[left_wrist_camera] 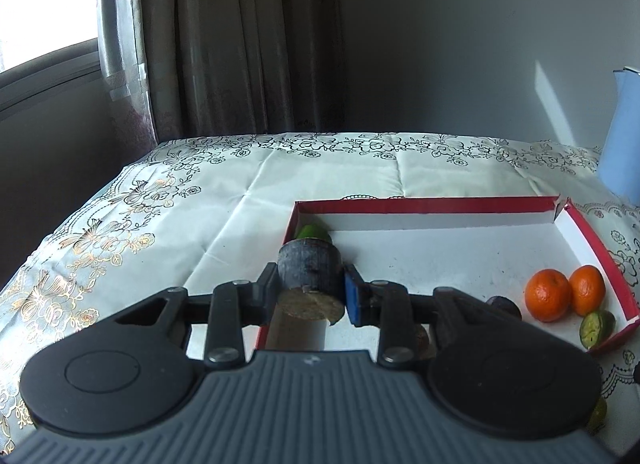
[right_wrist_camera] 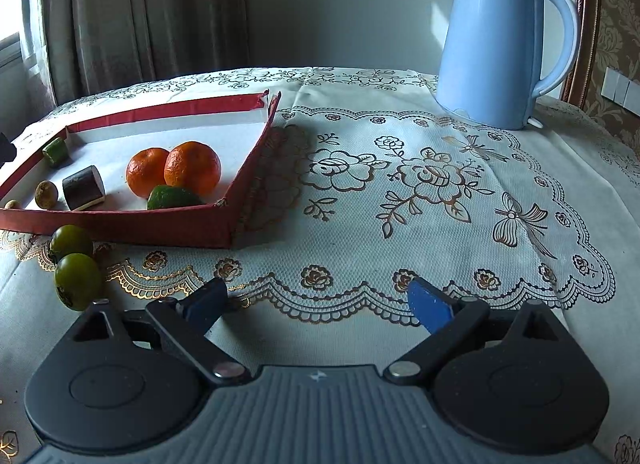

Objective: Organize fruits
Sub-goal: 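Lift the dark log piece with the left tool toward the tray, then lower the dark log piece into the tray and open the left tool, then move the right tool to the green tomato beside the tray, then close the right tool on the green tomato, then carry the green tomato with the right tool into the tray and release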

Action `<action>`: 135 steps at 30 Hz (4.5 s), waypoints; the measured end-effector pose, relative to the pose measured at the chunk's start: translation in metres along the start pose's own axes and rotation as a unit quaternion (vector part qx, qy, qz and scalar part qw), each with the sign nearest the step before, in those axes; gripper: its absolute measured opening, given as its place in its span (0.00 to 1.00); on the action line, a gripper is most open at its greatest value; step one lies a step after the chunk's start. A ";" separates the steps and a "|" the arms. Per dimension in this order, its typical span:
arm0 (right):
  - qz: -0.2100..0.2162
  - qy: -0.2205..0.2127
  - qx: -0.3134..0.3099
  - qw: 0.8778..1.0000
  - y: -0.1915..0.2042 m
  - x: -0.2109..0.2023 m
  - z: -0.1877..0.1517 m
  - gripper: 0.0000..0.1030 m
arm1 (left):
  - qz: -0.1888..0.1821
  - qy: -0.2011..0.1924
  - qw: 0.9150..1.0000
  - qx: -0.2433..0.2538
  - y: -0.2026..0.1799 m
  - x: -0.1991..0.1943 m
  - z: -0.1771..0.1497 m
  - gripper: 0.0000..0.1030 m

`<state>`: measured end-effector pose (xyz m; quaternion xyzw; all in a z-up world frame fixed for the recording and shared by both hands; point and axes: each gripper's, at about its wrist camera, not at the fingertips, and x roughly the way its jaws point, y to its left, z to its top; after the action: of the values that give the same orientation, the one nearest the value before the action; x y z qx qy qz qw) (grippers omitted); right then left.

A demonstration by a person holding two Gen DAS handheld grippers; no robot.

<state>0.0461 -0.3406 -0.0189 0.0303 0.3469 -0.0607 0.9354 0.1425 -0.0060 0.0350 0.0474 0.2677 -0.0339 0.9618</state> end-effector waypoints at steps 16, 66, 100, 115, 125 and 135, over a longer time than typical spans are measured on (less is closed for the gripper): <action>0.002 0.001 0.000 1.000 0.001 0.001 0.000 0.97 | 0.024 -0.003 1.000 0.005 0.000 0.008 -0.005 0.75; 0.131 -0.057 -0.112 0.983 0.107 -0.029 -0.009 0.68 | -0.009 0.049 0.999 -0.007 0.014 -0.053 -0.099 0.96; 0.126 -0.080 -0.084 0.985 0.096 -0.043 -0.006 0.31 | -0.015 0.051 0.998 -0.016 0.016 -0.051 -0.100 0.96; 0.122 -0.096 -0.088 0.984 0.100 -0.042 0.005 0.31 | -0.016 0.051 0.998 -0.017 0.016 -0.051 -0.101 0.96; 0.135 -0.098 -0.086 0.982 0.108 -0.015 0.057 0.36 | -0.018 0.052 0.998 -0.020 0.016 -0.051 -0.101 0.96; 0.068 -0.091 -0.036 0.993 0.053 -0.026 0.012 0.51 | -0.019 0.052 0.998 -0.021 0.016 -0.052 -0.101 0.96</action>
<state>0.0413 -0.2872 0.0081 0.0146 0.2597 0.0135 0.9655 0.0484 0.0232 -0.0231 0.0239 0.3188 -0.0441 0.9465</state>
